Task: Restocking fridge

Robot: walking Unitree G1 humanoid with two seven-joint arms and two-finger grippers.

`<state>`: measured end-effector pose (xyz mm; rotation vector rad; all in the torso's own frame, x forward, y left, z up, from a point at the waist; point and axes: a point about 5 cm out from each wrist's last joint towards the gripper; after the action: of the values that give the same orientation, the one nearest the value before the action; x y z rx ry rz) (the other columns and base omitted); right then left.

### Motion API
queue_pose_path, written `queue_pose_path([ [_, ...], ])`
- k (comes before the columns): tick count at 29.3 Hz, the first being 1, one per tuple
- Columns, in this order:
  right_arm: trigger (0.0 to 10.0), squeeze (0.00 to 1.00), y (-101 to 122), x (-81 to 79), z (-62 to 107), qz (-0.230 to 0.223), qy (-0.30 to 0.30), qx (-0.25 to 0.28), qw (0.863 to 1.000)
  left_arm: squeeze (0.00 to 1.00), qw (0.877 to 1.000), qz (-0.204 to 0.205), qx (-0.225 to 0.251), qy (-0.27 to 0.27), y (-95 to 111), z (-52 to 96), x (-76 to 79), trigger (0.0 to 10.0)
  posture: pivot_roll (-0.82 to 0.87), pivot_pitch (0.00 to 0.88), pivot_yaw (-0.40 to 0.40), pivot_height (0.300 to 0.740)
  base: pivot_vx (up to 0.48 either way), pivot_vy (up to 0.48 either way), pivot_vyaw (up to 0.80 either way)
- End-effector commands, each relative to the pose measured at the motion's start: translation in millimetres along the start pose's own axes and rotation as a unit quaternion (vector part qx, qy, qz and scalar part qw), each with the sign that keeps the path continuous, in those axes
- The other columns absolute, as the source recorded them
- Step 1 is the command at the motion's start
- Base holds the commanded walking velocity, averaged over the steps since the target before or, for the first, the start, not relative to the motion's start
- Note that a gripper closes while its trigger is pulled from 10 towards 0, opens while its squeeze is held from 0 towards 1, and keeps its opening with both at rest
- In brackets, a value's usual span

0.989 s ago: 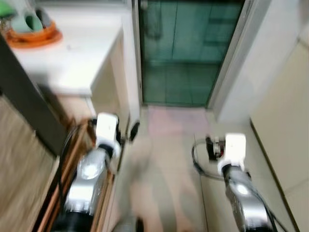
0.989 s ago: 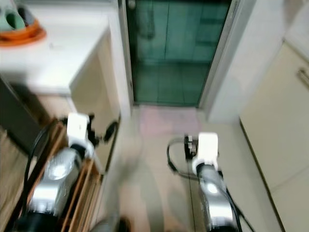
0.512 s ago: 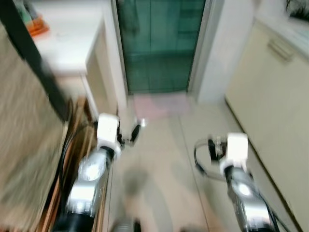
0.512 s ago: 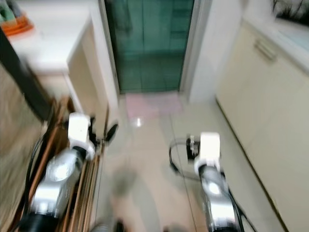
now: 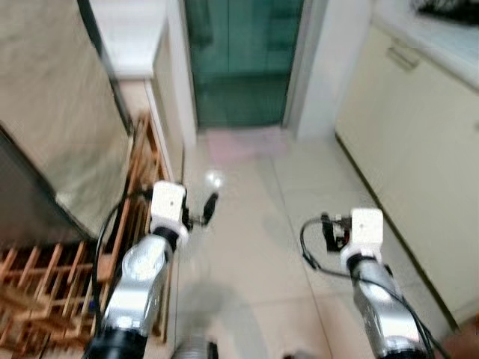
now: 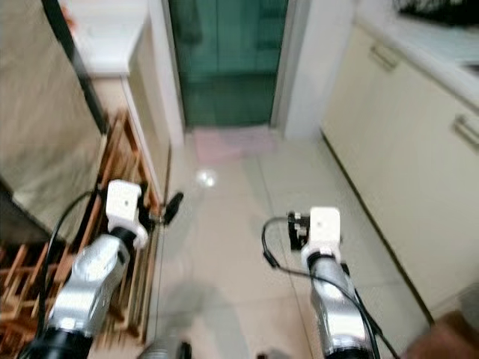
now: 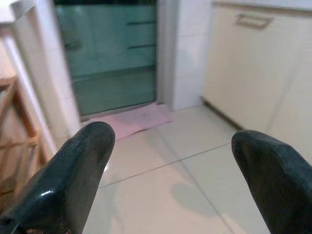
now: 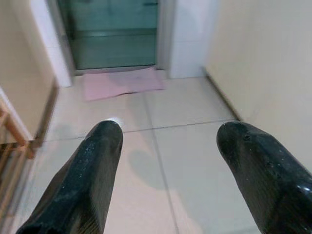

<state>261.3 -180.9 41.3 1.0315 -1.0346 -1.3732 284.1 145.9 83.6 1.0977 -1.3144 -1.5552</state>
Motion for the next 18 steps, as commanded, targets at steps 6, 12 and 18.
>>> queue_pose_path([
  [6, 10.0, 0.00, 8.7, -11.3, -3.6, -0.014, 0.031, 0.023, 0.999, 0.00, 1.000, 0.005, 0.012, 0.004, 5.0, -2.2, -3.4, 10.0, -0.02, 0.000, -0.013, 0.740, 0.000, 0.000, 0.63],
  [12, 10.0, 0.00, 10.7, -12.5, -5.0, -0.016, 0.038, 0.028, 0.999, 0.00, 1.000, -0.003, 0.006, 0.003, 3.8, -4.7, -1.3, 10.0, -0.01, 0.000, -0.014, 0.740, 0.000, 0.000, 0.56],
  [18, 10.0, 0.00, 10.2, -12.4, -6.1, -0.013, 0.041, 0.029, 0.999, 0.00, 1.000, -0.020, 0.002, -0.001, 2.2, -5.8, 0.0, 10.0, -0.01, 0.000, -0.016, 0.740, 0.000, 0.000, 0.56],
])
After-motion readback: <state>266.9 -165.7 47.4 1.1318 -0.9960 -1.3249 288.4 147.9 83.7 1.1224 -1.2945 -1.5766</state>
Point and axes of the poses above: a point about 5 cm out from each wrist's last joint towards the gripper, its own z axis pointing back from the gripper into the wrist, its own y axis along the axis of the wrist's last joint, x = y × z, and after that the axes turned 5 degrees about -z, right-handed
